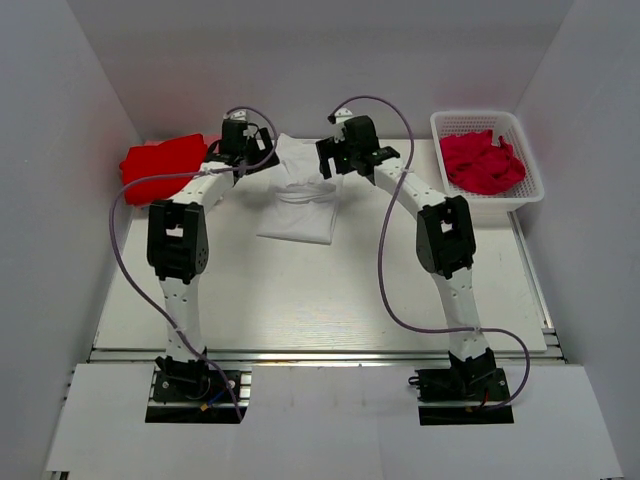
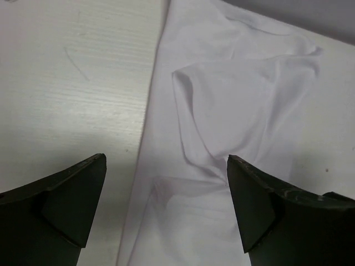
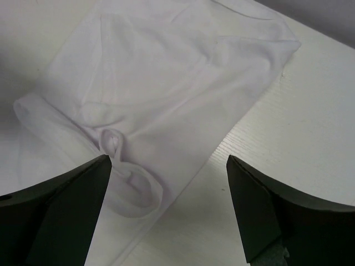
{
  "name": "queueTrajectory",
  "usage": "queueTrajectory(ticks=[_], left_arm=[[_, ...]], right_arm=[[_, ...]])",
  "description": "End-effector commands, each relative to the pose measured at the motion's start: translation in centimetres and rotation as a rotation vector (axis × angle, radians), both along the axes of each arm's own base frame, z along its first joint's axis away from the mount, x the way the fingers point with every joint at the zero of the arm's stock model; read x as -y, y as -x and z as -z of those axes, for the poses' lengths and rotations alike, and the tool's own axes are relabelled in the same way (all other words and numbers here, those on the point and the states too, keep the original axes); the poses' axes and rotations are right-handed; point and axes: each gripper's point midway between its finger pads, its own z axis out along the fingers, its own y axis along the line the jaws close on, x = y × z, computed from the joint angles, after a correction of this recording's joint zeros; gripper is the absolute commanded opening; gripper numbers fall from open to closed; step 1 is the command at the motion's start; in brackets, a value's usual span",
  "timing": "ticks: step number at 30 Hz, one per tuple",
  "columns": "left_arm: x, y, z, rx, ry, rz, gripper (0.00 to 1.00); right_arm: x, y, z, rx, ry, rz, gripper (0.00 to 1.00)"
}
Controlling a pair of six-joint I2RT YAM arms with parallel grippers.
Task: Fold and stack the t-shirts
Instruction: Fold the folded rectangular tshirt in 1/3 of the way
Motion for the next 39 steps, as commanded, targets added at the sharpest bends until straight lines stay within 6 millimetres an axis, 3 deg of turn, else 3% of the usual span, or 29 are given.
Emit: queueTrajectory(ticks=[1,2,3,4,5,6,8,9,11,13,15,16,17,18,19,21,22,25,28,31,35,36,37,38,39], left_arm=[[-0.3,1.9,-4.4,0.052,0.031,0.030,1.00],[-0.1,2.8,-4.6,0.054,0.041,0.046,1.00],[0.1,5.0,-2.2,-0.003,0.051,0.073,1.00],[0.3,5.8,-4.9,0.070,0.083,0.087,1.00],[0.6,6.8,-5.0,0.083,0.098,0.108,1.00],[0.9,9.5,-2.2,0.029,0.119,0.150,1.00],[1.5,10.7,-4.5,0.141,0.162,0.189,1.00],[2.3,12.8,-2.3,0.105,0.180,0.233,1.00],[3.7,14.4,-1.5,0.129,0.220,0.311,1.00],[5.2,15.5,-1.1,0.146,0.275,0.413,1.00],[6.0,15.7,-0.6,0.147,0.316,0.447,1.00],[6.3,15.6,0.6,0.122,0.338,0.455,1.00],[6.8,15.7,0.7,0.133,0.355,0.492,0.97],[6.7,15.3,0.9,0.130,0.370,0.490,0.96],[7.0,15.7,2.4,0.081,0.396,0.501,0.96],[6.9,15.7,3.1,0.072,0.415,0.510,0.94],[6.9,15.6,2.8,0.076,0.425,0.506,0.93],[6.7,16.8,4.8,0.028,0.434,0.492,0.93],[6.7,17.6,5.3,0.024,0.445,0.496,0.93],[6.6,17.6,5.6,0.019,0.435,0.490,0.93],[6.3,18.3,6.7,-0.011,0.418,0.483,0.93],[6.2,18.5,7.3,-0.029,0.419,0.480,0.93],[6.0,18.8,7.8,-0.043,0.408,0.473,0.92],[6.0,19.0,8.0,-0.053,0.408,0.471,0.92],[6.0,19.0,7.6,-0.042,0.399,0.478,0.92]], right_arm=[[-1.7,2.2,-5.9,0.037,-0.118,-0.139,0.90],[-1.7,4.3,-4.3,0.013,-0.063,-0.208,0.90],[-2.3,5.7,-3.9,-0.003,-0.070,-0.267,0.90],[-3.3,7.3,-5.1,0.006,-0.088,-0.321,0.90],[-3.1,8.5,-3.6,-0.031,-0.077,-0.344,0.90],[-3.5,10.0,-3.1,-0.055,-0.074,-0.355,0.90],[-3.8,11.5,-3.3,-0.075,-0.099,-0.386,0.90],[-4.1,12.6,-2.3,-0.100,-0.097,-0.397,0.90],[-4.8,13.7,-2.2,-0.111,-0.127,-0.446,0.90],[-5.6,14.5,-0.8,-0.149,-0.131,-0.472,0.90],[-6.3,14.0,-1.1,-0.140,-0.137,-0.473,0.90],[-6.4,14.0,0.9,-0.187,-0.127,-0.467,0.90],[-6.7,13.8,0.9,-0.188,-0.134,-0.468,0.90],[-7.3,13.1,0.0,-0.170,-0.153,-0.462,0.90],[-7.2,12.7,1.5,-0.200,-0.153,-0.444,0.90],[-7.7,11.9,1.3,-0.197,-0.183,-0.418,0.90],[-7.7,11.6,2.4,-0.217,-0.182,-0.406,0.90],[-8.5,11.3,2.7,-0.223,-0.210,-0.420,0.90],[-8.9,11.0,3.2,-0.215,-0.240,-0.412,0.90],[-9.2,9.4,2.9,-0.179,-0.280,-0.363,0.90],[-10.1,6.5,0.5,-0.050,-0.385,-0.310,0.90],[-10.1,5.8,0.8,-0.039,-0.392,-0.276,0.90],[-10.2,4.8,0.2,-0.012,-0.418,-0.239,0.90],[-10.4,3.4,-1.7,0.028,-0.456,-0.214,0.90],[-10.0,2.2,0.3,0.014,-0.450,-0.147,0.90]])
